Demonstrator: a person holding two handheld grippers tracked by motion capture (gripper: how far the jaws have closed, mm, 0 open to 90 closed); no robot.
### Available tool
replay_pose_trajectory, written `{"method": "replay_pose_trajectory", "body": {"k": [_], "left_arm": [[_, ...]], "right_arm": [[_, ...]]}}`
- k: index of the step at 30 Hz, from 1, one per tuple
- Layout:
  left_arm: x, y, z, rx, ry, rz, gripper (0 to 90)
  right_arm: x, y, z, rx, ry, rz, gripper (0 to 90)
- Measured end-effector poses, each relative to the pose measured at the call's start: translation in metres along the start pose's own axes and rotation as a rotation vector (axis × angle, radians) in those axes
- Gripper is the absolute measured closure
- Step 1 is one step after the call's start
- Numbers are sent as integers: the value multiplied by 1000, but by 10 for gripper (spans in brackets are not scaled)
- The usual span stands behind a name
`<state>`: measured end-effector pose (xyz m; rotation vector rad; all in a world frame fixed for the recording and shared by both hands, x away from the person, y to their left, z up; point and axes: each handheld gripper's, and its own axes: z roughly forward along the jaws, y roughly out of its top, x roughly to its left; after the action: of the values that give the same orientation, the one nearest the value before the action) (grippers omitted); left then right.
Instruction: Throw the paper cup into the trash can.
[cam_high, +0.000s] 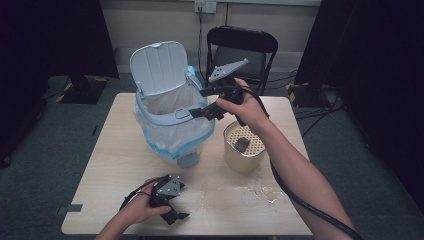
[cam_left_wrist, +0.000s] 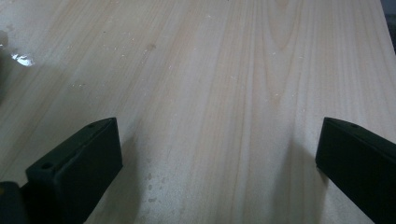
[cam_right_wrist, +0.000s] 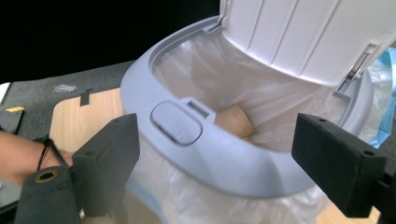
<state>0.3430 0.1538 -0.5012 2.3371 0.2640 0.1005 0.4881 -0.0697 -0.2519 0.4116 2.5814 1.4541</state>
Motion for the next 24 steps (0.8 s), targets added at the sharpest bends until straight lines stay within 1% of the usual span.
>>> {"method": "replay_pose_trajectory", "body": {"k": [8,13,19,22,24], "left_arm": [[0,0,0,2,0,1,0],[0,0,0,-1,-3,1,0],[0,0,0,-3,1,0,0],[0,0,0,-4,2,0,0],[0,0,1,-7,1,-1,0]], "right_arm": [[12,-11,-12,16,8,-26,146],[21,-22,-15,31,26,-38,145],[26,-37,-19,23,35,-23,146],[28,-46,-21,15,50,-13,145],[30,-52,-21,19,52,-17,145]]}}
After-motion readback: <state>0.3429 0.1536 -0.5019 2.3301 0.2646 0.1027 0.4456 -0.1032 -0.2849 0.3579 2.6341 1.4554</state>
